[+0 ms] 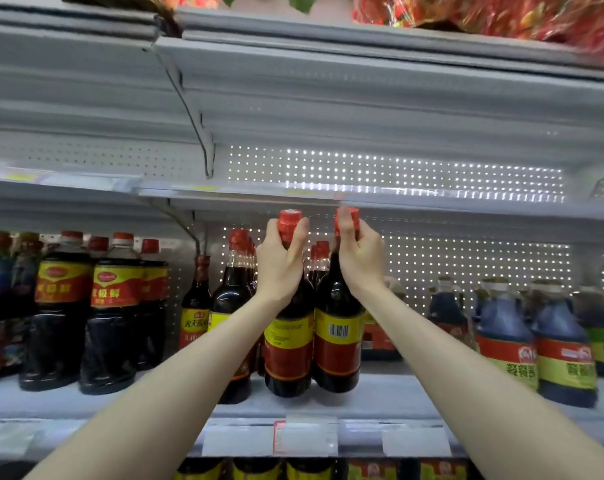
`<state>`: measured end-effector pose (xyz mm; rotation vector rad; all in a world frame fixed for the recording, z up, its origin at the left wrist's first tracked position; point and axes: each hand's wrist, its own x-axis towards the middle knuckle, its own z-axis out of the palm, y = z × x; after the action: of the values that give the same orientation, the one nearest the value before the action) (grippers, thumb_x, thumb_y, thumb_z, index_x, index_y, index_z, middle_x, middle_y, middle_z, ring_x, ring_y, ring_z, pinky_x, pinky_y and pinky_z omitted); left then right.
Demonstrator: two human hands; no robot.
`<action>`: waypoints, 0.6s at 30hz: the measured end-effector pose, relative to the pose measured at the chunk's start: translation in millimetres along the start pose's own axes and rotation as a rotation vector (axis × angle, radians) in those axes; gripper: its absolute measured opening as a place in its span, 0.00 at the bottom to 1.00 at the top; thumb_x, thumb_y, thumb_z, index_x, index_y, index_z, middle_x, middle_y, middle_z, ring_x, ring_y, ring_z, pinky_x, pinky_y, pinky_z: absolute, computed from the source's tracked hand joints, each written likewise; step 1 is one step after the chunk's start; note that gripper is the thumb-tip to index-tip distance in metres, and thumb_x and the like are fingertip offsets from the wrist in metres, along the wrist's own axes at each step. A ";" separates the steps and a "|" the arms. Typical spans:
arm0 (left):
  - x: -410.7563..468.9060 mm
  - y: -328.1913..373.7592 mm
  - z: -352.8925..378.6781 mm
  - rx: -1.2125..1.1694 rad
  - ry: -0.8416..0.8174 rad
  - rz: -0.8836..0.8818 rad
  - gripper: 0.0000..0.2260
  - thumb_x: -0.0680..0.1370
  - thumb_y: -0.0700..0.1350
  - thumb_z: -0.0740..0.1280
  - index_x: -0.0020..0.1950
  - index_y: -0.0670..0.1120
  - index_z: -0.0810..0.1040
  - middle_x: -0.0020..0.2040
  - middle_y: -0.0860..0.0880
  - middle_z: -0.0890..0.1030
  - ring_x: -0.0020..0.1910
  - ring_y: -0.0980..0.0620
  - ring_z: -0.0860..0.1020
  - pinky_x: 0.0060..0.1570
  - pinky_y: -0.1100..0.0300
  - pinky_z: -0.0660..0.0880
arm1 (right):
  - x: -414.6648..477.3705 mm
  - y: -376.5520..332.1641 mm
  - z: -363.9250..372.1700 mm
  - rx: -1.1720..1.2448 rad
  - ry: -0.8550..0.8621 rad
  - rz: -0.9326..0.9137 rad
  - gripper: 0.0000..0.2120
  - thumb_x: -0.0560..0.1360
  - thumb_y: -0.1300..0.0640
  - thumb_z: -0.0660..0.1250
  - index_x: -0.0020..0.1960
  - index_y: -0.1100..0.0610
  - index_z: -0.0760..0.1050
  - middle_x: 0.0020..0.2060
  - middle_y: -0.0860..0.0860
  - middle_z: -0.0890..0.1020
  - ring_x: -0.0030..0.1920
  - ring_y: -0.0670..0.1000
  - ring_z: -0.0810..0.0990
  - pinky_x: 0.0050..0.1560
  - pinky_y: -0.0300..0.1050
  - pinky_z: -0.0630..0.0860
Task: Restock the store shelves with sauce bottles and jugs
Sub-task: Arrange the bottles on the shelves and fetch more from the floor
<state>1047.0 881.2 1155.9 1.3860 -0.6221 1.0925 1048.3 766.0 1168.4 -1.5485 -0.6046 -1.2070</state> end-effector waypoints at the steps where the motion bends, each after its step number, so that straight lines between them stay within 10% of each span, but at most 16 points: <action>1: 2.7 -7.6 3.8 0.006 0.001 -0.015 0.11 0.80 0.51 0.63 0.46 0.43 0.71 0.35 0.51 0.74 0.30 0.62 0.72 0.34 0.72 0.69 | 2.3 8.7 1.1 0.005 -0.013 0.016 0.30 0.75 0.33 0.56 0.33 0.60 0.67 0.28 0.51 0.68 0.29 0.45 0.66 0.31 0.34 0.62; 13: 31.1 -72.3 22.8 0.244 -0.083 -0.166 0.22 0.80 0.59 0.58 0.35 0.43 0.66 0.25 0.51 0.64 0.24 0.53 0.63 0.22 0.66 0.60 | 21.5 76.2 15.4 0.010 -0.153 0.273 0.25 0.79 0.39 0.55 0.29 0.53 0.63 0.20 0.44 0.64 0.19 0.41 0.61 0.25 0.36 0.59; 18: 36.4 -84.4 26.4 0.217 -0.064 -0.280 0.27 0.79 0.61 0.58 0.68 0.41 0.68 0.42 0.49 0.77 0.37 0.55 0.74 0.39 0.64 0.69 | 28.2 94.9 22.9 -0.040 -0.168 0.400 0.30 0.77 0.33 0.53 0.64 0.55 0.73 0.58 0.52 0.79 0.56 0.52 0.77 0.53 0.41 0.64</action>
<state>1142.5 877.5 1153.2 1.6454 -0.3476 0.9115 1147.8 749.5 1155.7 -1.7172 -0.3544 -0.7968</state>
